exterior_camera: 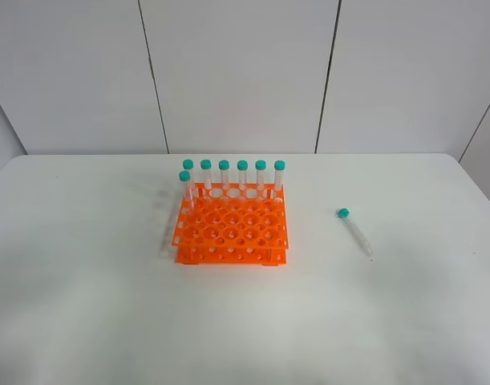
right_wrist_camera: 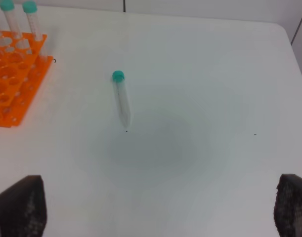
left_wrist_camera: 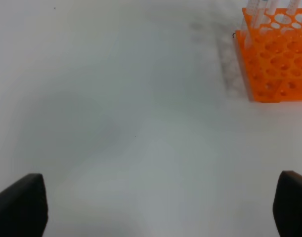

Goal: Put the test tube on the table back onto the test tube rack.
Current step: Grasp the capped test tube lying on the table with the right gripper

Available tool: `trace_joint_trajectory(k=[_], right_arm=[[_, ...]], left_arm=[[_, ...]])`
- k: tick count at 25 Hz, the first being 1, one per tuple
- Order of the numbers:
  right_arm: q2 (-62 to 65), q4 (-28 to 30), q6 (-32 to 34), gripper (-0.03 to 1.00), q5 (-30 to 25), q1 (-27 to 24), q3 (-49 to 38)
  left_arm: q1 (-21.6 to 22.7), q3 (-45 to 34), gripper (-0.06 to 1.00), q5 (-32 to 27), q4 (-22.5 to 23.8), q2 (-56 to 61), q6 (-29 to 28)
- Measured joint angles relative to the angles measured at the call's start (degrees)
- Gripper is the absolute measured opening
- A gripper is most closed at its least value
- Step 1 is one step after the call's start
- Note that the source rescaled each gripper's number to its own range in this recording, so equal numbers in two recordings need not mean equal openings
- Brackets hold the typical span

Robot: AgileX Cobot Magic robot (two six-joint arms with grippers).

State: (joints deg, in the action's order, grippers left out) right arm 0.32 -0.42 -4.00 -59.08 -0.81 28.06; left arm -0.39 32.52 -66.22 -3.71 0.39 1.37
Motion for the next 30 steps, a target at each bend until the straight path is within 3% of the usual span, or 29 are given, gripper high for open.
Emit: trace_joint_trajectory(k=[9,13,30], right_arm=[[-0.06,0.06,0.00,1.00,0.05,0.00,0.00],[-6.70,0.42,0.00,1.00,0.48,0.00,3.68],[-71.92,-0.61,-2.55,1.00,0.57,0.00,31.06]], left_arm=[[0.00,0.00,1.00,0.00,0.00,0.00,0.00],[0.00,0.00,1.00,0.00,0.00,0.00,0.00],[0.00,0.00,1.00,0.00,0.00,0.00,0.00]])
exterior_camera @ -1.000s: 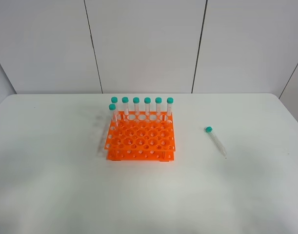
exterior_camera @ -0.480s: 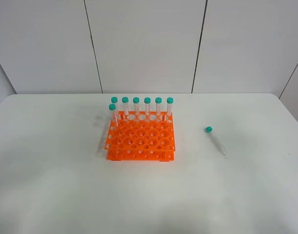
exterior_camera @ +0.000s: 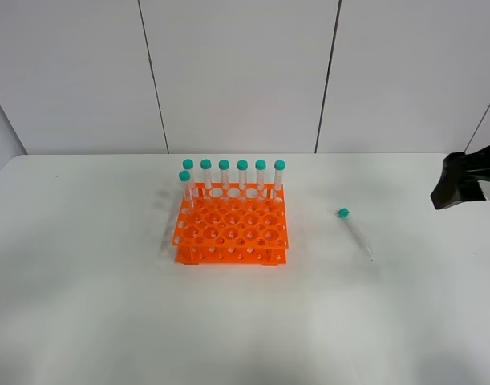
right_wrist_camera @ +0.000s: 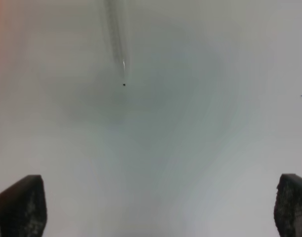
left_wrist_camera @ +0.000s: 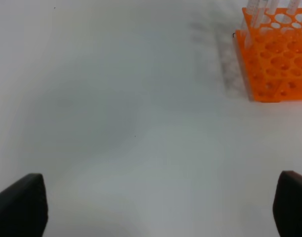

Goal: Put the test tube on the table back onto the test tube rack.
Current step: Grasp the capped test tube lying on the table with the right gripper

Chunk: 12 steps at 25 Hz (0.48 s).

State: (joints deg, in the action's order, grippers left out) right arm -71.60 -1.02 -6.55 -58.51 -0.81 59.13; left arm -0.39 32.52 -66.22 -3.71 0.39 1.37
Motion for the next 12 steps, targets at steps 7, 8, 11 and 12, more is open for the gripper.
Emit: trace_joint_trajectory(k=[7,8,11,12], right_arm=[[-17.29,0.17,-2.08,1.00,0.16,0.93,7.75],[-18.81,0.21,-2.23,1.00,0.62,1.83,8.49],[-22.86,0.26,-2.93,1.00,3.01,5.31,10.02],[-24.08,0.14,-2.99,1.00,3.86,6.24,10.29]], left_arm=[[0.00,0.00,1.00,0.00,0.00,0.00,0.00],[0.00,0.00,1.00,0.00,0.00,0.00,0.00],[0.00,0.00,1.00,0.00,0.00,0.00,0.00],[0.00,0.00,1.00,0.00,0.00,0.00,0.00]])
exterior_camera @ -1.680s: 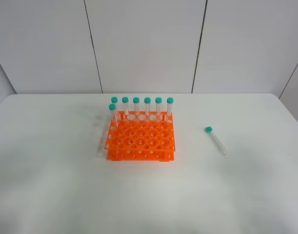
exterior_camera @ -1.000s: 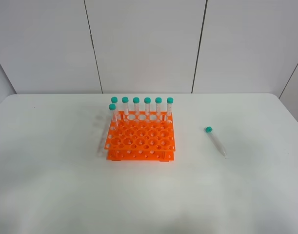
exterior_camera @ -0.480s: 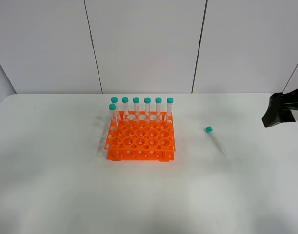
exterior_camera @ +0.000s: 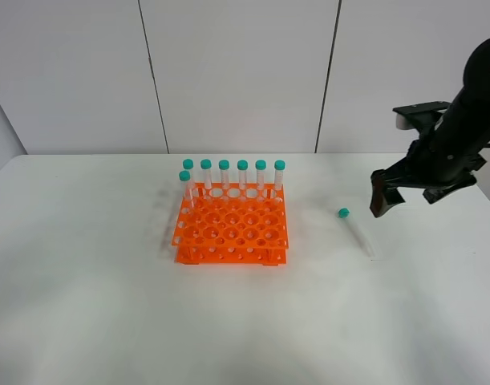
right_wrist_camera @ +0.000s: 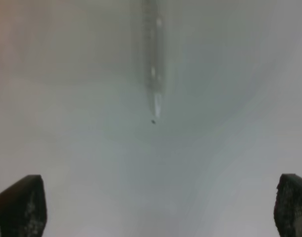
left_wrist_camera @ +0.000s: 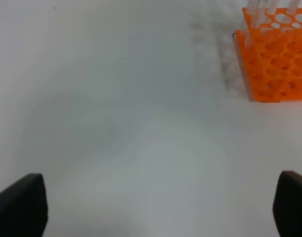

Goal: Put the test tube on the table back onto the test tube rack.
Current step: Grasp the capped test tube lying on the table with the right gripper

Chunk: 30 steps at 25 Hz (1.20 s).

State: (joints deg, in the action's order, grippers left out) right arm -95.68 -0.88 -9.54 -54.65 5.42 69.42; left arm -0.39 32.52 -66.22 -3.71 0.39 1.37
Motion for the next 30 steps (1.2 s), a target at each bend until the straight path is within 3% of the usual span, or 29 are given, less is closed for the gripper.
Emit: trace_joint_trajectory(k=[10,21,30], right_arm=[[-10.29,0.45,0.79,1.00,7.06,-1.88,0.36],[-19.33,-4.52,-2.04,1.00,17.42,-1.93,0.49],[-21.80,-4.98,-3.13,1.00,18.80,1.29,0.79]], left_arm=[[0.00,0.00,1.00,0.00,0.00,0.00,0.00],[0.00,0.00,1.00,0.00,0.00,0.00,0.00],[0.00,0.00,1.00,0.00,0.00,0.00,0.00]])
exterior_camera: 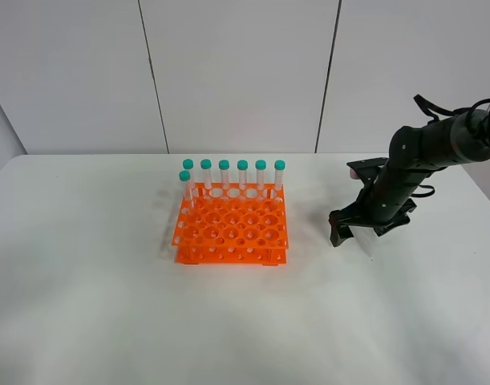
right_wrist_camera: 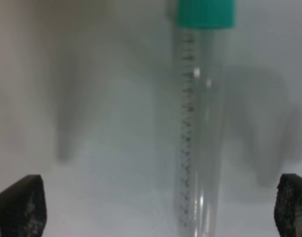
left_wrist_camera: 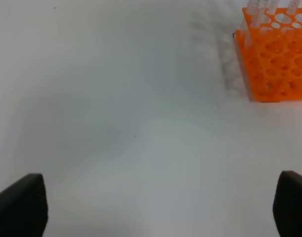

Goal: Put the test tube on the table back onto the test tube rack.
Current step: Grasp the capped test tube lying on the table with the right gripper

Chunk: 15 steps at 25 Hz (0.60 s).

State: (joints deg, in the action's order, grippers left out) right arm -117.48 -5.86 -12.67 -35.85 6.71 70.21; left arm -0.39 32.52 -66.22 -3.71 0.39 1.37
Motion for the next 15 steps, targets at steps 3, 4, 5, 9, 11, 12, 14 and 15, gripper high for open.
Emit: trace_joint_trajectory(k=[3,4,5,9,11,12,14,15], right_arm=[[0.00,0.15,0.38,1.00,0.00,-0.08,0.00],[0.00,0.22,0.51,1.00,0.00,-0.39,0.00],[0.00,0.29,0.69,1.00,0.00,-0.77,0.00],[0.00,0.34,0.88,1.00,0.61,-1.79,0.00],[0.00,0.34,0.88,1.00,0.84,-1.85,0.00],[0.00,0.34,0.88,1.00,0.96,-1.85,0.00],[-0.13,0.34,0.88,1.00,1.08,-1.85,0.00],[-0.28,0.34,0.88,1.00,1.10,-1.85,0.00]], left_arm=[[0.00,0.00,1.00,0.00,0.00,0.00,0.00],[0.00,0.00,1.00,0.00,0.00,0.00,0.00],[0.00,0.00,1.00,0.00,0.00,0.00,0.00],[0.00,0.00,1.00,0.00,0.00,0.00,0.00],[0.00,0.00,1.00,0.00,0.00,0.00,0.00],[0.00,0.00,1.00,0.00,0.00,0.00,0.00],[0.00,0.00,1.00,0.00,0.00,0.00,0.00],[0.00,0.00,1.00,0.00,0.00,0.00,0.00]])
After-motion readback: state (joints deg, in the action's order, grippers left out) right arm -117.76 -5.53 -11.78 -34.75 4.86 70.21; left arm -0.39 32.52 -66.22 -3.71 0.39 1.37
